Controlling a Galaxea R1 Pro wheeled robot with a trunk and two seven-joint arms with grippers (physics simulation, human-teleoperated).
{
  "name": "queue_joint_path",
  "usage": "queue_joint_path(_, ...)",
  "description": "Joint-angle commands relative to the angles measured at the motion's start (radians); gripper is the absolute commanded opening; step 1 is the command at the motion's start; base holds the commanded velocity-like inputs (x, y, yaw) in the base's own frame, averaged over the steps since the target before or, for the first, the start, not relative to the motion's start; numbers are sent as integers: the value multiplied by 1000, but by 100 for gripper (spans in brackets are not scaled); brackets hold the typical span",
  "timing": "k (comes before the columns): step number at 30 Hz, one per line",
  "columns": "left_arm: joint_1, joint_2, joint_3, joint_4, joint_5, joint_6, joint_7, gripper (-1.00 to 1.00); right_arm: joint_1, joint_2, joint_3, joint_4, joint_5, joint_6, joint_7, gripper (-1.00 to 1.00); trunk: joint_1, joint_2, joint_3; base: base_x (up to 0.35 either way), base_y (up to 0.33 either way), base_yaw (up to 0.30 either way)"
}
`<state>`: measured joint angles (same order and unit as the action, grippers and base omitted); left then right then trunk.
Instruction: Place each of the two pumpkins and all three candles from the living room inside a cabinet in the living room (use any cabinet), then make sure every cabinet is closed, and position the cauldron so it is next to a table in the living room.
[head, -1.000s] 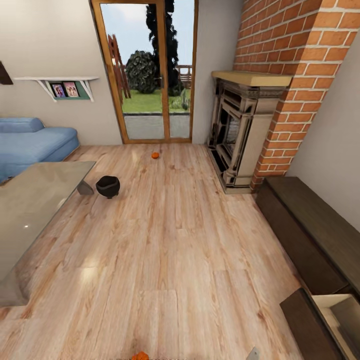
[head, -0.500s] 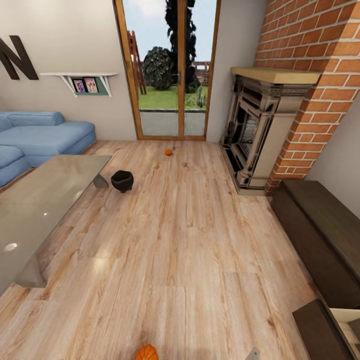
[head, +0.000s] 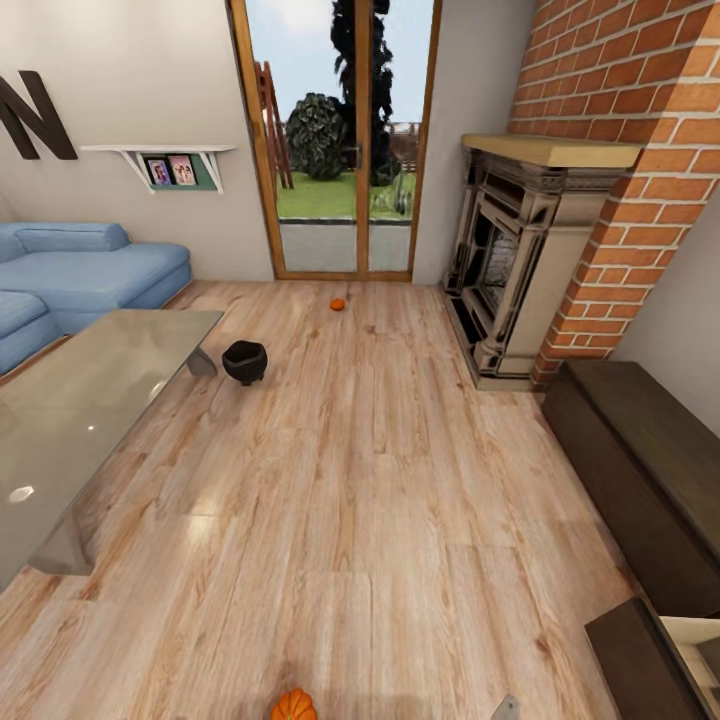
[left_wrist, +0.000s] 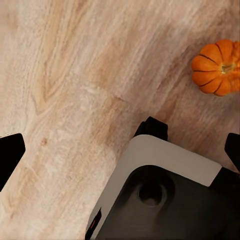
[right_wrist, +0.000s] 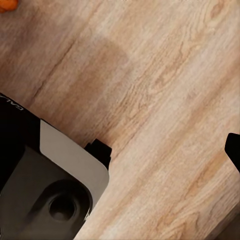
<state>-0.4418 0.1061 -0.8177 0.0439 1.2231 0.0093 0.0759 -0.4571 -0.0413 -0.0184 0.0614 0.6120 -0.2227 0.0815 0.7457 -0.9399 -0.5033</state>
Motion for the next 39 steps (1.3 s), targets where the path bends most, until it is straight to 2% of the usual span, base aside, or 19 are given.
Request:
queue_joint_path(1, 0, -3, 1, 0, 1, 0, -3, 100, 0, 0, 0, 0, -1, 0, 0, 100, 0, 0, 0, 0, 0, 0)
queue_joint_path(4, 0, -11, 1, -1, 2, 1, -7, 100, 0, 0, 0, 0, -2, 0, 1, 100, 0, 0, 0, 0, 0, 0)
queue_joint_path(14, 0, -15, 3, -1, 3, 5, -9, 100, 0, 1, 0, 2, 5, 0, 3, 100, 0, 0, 0, 0, 0, 0)
queue_joint_path(17, 0, -21, 3, -7, 3, 6, -47, 100, 0, 1, 0, 2, 5, 1, 5, 100, 11, -21, -9, 0, 0, 0)
queue_joint_path(19, -2, -23, 4, -15, 3, 11, -138, 100, 0, 2, 0, 1, 6, 4, 7, 100, 19, -35, -16, 0, 0, 0)
queue_joint_path(20, -5, -25, 4, -22, 1, 19, -233, 100, 0, 2, 0, 0, 6, 5, 10, 100, 23, -42, -19, 0, 0, 0)
queue_joint_path(22, -14, -24, 3, -28, -1, 43, -354, 100, 0, 9, -1, -2, 6, 7, 17, 100, 31, -56, -25, 0, 0, 0)
queue_joint_path(25, -35, -20, -1, -39, -9, 125, -482, 100, -1, 16, -3, -9, -4, 31, 46, 100, 42, -77, -34, 0, 0, 0)
queue_joint_path(28, -55, 6, -3, -55, -13, 191, -556, 100, -8, 15, -7, -21, -55, 75, 102, 100, 54, -98, -44, 0, 0, 0)
queue_joint_path(31, -101, 39, -5, -101, -14, 244, -631, 100, -23, 12, -11, -72, -169, 150, 231, 100, 65, -119, -53, 0, 0, 0)
queue_joint_path(32, -109, 42, -5, -107, -14, 256, -637, 100, -26, 11, -11, -87, -189, 166, 254, 100, 69, -126, -56, 0, 0, 0)
queue_joint_path(33, -127, 47, -5, -114, -14, 282, -646, 100, -32, 10, -12, -126, -226, 201, 302, 100, 73, -133, -60, 0, 0, 0)
queue_joint_path(34, -169, 58, -5, -124, -14, 327, -659, 100, -39, 4, -13, -258, -316, 298, 453, 100, 77, -140, -63, 0, 0, 0)
queue_joint_path(35, -185, 69, -5, -126, -14, 338, -664, 100, -42, 0, -14, -394, -396, 389, 635, 100, 80, -147, -66, 0, 0, 0)
queue_joint_path(37, -191, 94, -4, -132, -13, 341, -667, 100, -42, -1, -15, -540, -475, 504, 808, 100, 88, -161, -72, 0, 0, 0)
queue_joint_path(38, -193, 106, -4, -133, -13, 341, -668, 100, -43, -1, -15, -613, -510, 568, 868, 100, 92, -168, -75, 0, 0, 0)
queue_joint_path(39, -193, 111, -4, -134, -13, 340, -668, 100, -43, -1, -15, -649, -525, 600, 890, 100, 96, -175, -78, 0, 0, 0)
